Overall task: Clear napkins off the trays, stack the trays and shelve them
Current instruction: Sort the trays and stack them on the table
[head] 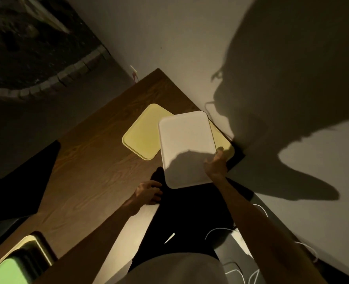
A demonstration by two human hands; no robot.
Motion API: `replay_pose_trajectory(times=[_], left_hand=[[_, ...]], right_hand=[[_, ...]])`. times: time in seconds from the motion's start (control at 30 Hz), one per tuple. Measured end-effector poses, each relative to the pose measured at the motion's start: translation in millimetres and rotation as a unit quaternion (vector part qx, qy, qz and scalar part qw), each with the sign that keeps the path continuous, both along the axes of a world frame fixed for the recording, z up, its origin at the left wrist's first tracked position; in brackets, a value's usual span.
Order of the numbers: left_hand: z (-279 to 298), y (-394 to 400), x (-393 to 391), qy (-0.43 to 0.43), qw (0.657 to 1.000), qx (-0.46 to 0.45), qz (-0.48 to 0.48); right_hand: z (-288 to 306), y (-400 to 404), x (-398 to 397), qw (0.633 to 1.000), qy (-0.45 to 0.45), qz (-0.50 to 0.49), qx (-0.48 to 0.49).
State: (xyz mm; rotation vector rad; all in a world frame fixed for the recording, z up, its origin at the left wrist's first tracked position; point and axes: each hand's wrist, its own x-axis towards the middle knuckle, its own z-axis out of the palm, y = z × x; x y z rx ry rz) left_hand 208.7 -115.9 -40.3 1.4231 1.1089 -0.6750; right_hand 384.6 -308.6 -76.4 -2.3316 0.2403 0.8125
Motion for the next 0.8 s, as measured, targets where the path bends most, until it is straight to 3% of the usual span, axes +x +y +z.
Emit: replay_pose_trajectory(times=[0.13, 0.27, 0.33, 0.4, 0.5, 0.6, 0.73, 0.8], left_hand=[[1, 2, 1, -0.001, 1.000, 0.002, 0.003], [4, 12, -4, -0.011, 1.000, -0.004, 0.013], [6, 16, -3, -0.032, 0.999, 0.018, 0.036], [12, 20, 0, -0.061, 0.992, 0.049, 0.097], [22, 30, 4, -0.106, 0.975, 0.007, 0.195], [36, 38, 2, -0.098, 0.969, 0.027, 0.227], [42, 57, -13, -0.113, 0.941, 0.027, 0.319], [44, 71, -27, -0.107, 0.944, 0.065, 0.305]], right_hand=[[-12, 1, 8, 0.999, -0.012, -0.030, -0.005], [-4, 10, 0, 0.985, -0.124, -0.081, 0.090], [-6, 14, -4, 0.981, -0.130, -0.081, 0.123], [-12, 19, -5, 0.980, -0.121, -0.069, 0.144], [-1, 34, -10, 0.982, -0.070, -0.041, 0.169], [10, 51, -21, 0.974, -0.004, 0.004, 0.225], [4, 69, -26, 0.977, 0.054, 0.087, 0.185], [-3, 72, -24, 0.985, 0.036, 0.130, 0.104]])
